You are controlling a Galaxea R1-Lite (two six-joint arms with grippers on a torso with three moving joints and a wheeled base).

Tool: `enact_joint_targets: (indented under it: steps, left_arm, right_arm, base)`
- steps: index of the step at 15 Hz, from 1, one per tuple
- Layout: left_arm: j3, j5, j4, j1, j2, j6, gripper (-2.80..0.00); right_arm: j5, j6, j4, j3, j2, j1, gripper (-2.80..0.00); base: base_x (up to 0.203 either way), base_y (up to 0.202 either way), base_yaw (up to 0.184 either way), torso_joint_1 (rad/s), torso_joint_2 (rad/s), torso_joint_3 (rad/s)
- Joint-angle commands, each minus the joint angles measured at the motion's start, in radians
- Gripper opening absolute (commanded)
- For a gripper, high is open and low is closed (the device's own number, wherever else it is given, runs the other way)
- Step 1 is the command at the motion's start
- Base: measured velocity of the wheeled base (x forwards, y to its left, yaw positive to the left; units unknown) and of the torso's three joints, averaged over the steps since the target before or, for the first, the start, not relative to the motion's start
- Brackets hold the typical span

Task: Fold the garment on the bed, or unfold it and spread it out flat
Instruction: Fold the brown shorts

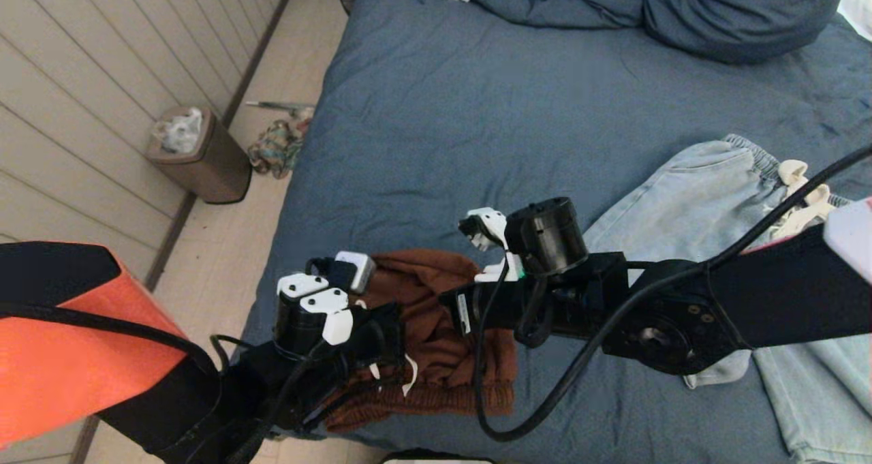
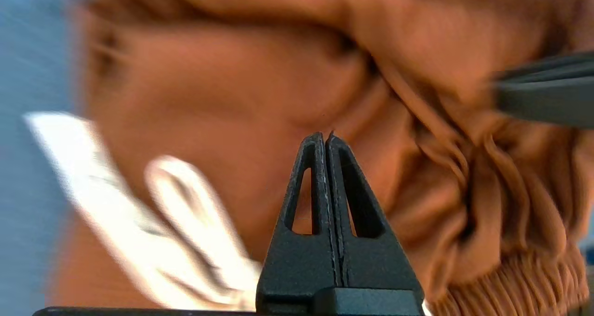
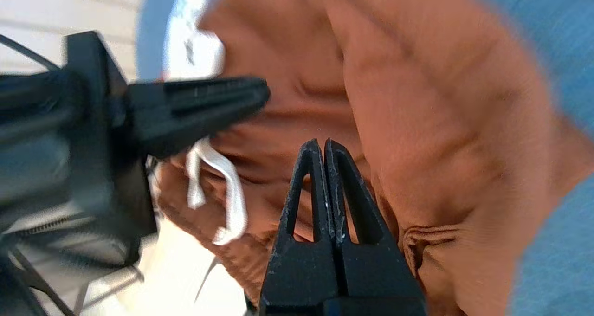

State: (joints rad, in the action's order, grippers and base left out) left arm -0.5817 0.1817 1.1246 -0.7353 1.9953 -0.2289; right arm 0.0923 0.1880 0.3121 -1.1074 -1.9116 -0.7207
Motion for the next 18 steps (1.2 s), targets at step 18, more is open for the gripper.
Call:
enact_joint_targets:
  steps: [18]
  left_arm:
    - [0.052,0.012,0.125,0.007,0.023,0.006,-2.8]
  right_arm:
    - [-0.007,0.018,-0.039,-0.157,-0.107,0.127,-2.8]
  base:
    - [0.0,0.0,0.0,0.0,0.0,0.0]
